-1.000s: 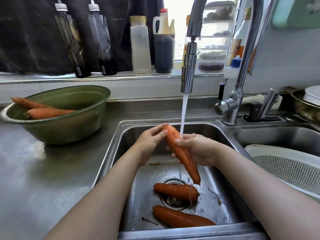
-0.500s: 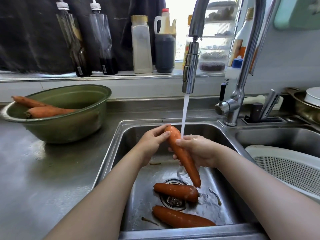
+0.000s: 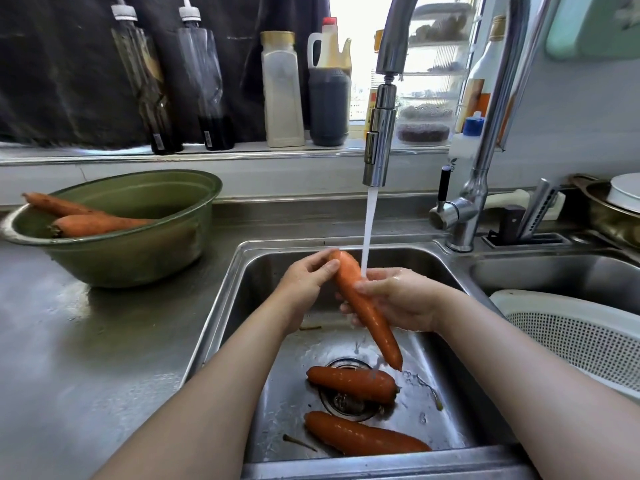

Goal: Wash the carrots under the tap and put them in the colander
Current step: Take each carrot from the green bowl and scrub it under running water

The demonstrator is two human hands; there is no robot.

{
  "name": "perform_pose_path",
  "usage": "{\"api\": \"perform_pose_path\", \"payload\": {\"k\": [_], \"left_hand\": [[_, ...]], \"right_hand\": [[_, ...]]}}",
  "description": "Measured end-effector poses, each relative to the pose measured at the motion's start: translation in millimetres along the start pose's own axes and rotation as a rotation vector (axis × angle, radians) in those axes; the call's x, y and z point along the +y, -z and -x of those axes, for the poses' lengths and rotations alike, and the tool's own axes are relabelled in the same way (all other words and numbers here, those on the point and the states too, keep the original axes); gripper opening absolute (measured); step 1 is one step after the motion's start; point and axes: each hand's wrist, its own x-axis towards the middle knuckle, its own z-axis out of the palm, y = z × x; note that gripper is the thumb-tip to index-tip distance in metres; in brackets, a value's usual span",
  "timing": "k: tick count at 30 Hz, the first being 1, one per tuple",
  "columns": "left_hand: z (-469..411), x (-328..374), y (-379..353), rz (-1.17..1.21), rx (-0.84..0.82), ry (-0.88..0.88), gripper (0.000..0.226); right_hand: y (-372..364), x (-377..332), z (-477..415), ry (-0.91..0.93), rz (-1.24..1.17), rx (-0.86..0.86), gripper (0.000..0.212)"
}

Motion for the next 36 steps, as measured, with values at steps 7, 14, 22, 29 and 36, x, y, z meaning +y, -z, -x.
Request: {"api": "perform_pose_path", "payload": {"k": [7,14,22,29,36], "left_hand": [[0.9,0.8,-3.3,-0.002,0.003,-0.014,0.038],[-0.1,-0.1,1.1,-0.007,0.035,-0.002,0.035],[-0.8,0.1,0.2,0.026,0.016,-0.010,0.034],[0.1,-1.2,3.1,0.006,0.004,-0.006,0.033],[-3.7,0.7,-2.7,0.060,-0.014,-0.023,0.037]], "right_hand": [[-11.2,0.6,-6.1,-0.015,0.215,0.250,0.063],[6.3,0.4,-0.8,-0.050,0.014,-0.058,0.046],[-8.5,-0.3,-5.8,-0.067,0.121,0.171,0.068],[-2.8,-0.7,1.4,-0.048,0.062,0.033,0.038],[-15.4,-2.8,-5.2,-0.023,0.131,0.231,0.072]]}}
